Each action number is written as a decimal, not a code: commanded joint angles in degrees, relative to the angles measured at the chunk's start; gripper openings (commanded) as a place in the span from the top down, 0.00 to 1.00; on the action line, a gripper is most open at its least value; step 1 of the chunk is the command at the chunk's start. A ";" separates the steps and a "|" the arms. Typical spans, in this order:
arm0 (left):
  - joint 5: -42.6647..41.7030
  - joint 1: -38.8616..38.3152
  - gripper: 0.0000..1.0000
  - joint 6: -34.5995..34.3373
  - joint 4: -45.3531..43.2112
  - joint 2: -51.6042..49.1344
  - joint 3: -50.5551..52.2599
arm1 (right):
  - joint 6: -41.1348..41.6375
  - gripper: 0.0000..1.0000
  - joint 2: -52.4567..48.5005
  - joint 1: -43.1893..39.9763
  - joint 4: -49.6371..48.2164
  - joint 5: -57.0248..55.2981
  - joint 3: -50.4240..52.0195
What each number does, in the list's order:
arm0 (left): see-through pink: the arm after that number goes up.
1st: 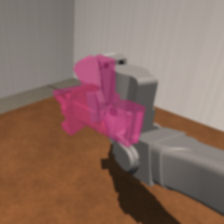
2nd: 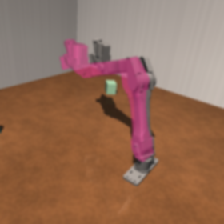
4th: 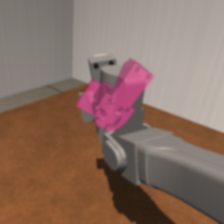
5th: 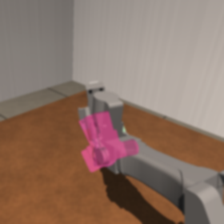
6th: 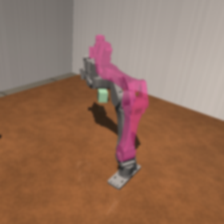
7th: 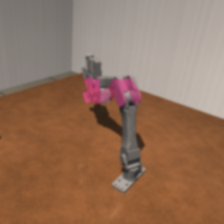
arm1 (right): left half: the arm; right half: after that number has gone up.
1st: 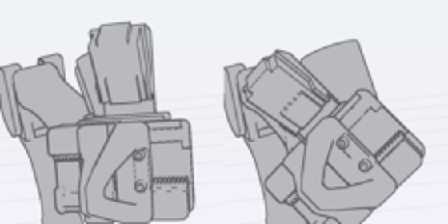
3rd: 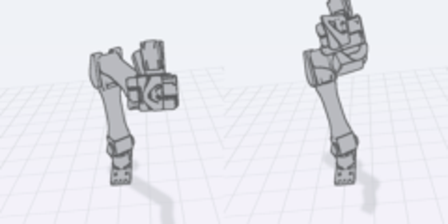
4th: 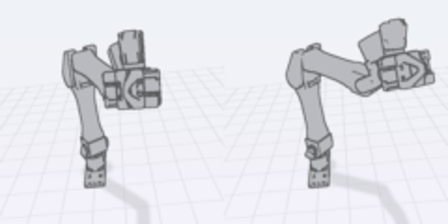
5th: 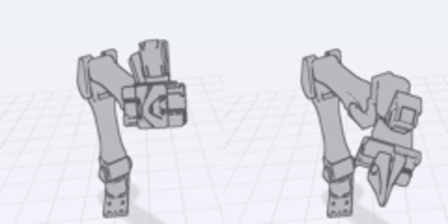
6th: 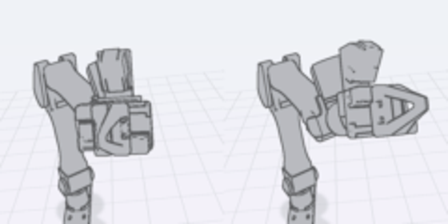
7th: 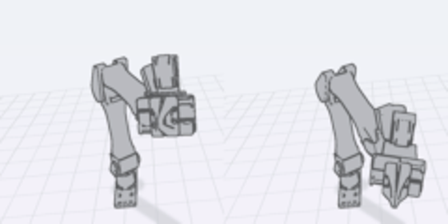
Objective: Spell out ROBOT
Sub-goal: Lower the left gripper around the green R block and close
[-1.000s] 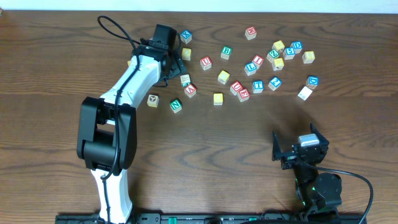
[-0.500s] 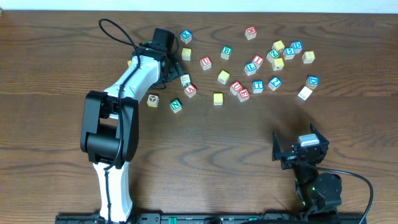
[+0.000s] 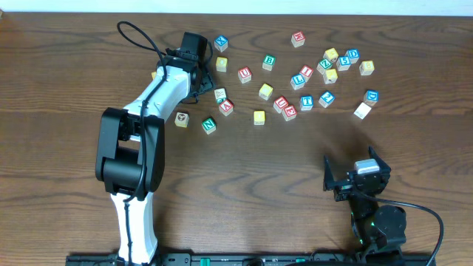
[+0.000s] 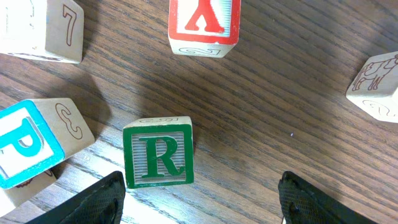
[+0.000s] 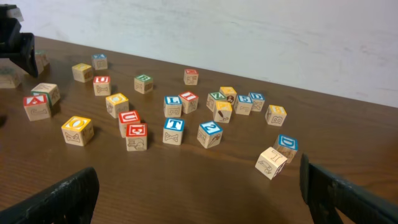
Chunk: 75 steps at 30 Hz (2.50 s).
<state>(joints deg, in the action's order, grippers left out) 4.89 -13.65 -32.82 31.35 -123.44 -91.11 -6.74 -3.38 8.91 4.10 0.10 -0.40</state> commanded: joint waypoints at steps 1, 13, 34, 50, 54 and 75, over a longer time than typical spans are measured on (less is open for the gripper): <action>1.88 0.09 0.22 0.17 0.04 -0.85 -0.83 | -0.61 0.01 -0.02 -0.35 0.22 -0.11 0.09; 4.85 0.35 0.23 -0.07 -0.26 -0.98 -0.68 | -0.61 0.01 -0.02 -0.35 0.22 -0.11 0.09; 5.79 0.42 0.39 -0.15 -1.95 -0.98 0.92 | -0.61 0.01 -0.02 -0.35 0.22 -0.11 0.09; 6.75 0.52 0.39 -0.52 -1.49 -2.05 1.05 | -0.61 0.01 -0.02 -0.35 0.22 -0.11 0.09; 6.73 0.50 0.39 -0.48 -1.22 -3.26 1.05 | -0.63 0.01 -0.02 -0.35 0.22 -0.11 0.09; 7.87 0.52 0.56 -0.50 -2.19 -3.34 1.05 | -0.61 0.01 -0.02 -0.35 0.22 -0.11 0.09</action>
<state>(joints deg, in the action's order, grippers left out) 10.72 -13.50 -33.21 29.39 -126.48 -90.61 -6.74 -3.38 8.91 4.08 0.10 -0.40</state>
